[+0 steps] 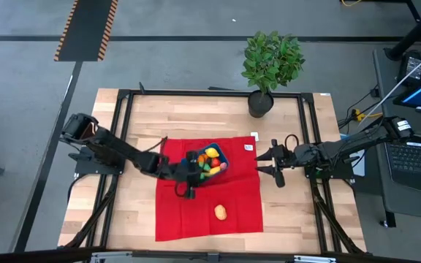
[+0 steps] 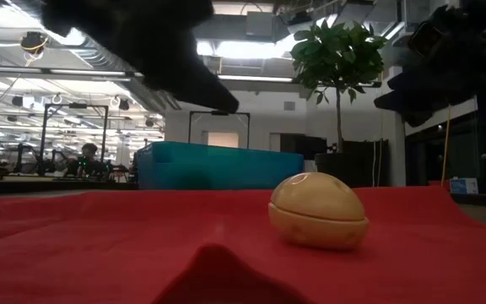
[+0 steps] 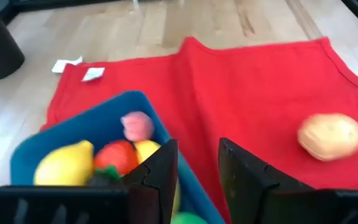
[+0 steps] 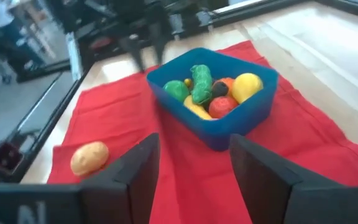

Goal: Pick and placing Produce into tupperware
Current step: Put the potato into the blue bin

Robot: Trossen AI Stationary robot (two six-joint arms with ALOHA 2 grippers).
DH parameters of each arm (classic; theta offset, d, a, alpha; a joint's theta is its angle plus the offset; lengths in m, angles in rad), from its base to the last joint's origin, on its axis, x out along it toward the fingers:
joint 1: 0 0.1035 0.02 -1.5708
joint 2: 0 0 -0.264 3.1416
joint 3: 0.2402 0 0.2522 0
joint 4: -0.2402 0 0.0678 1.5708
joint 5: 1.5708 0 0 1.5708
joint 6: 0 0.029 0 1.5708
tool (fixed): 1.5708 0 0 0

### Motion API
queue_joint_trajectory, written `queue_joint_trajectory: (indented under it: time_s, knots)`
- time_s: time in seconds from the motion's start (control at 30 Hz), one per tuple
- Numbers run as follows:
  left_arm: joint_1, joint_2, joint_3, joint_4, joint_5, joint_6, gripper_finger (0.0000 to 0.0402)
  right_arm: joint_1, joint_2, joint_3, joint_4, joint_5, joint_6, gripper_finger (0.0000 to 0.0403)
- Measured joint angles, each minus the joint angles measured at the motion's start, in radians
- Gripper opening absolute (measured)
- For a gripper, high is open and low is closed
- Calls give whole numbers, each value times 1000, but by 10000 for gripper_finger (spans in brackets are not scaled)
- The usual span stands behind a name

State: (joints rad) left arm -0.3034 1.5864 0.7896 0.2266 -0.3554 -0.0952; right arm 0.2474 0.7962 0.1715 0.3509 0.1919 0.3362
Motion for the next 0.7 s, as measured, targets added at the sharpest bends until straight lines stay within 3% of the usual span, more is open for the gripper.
queue_joint_trajectory:
  time_s: [0.2, 0.47, 0.7]
  knots:
    - [-98, 0, -4, -1, -159, -11, 99, 0, 0, 0, 4, 26, 48, 212]
    - [-193, -47, -12, -8, -421, -35, 87, 0, 1, 0, 42, 51, 49, 296]
    - [-262, -164, -182, 97, -440, -131, 71, 41, 22, 83, 42, 53, -20, 315]
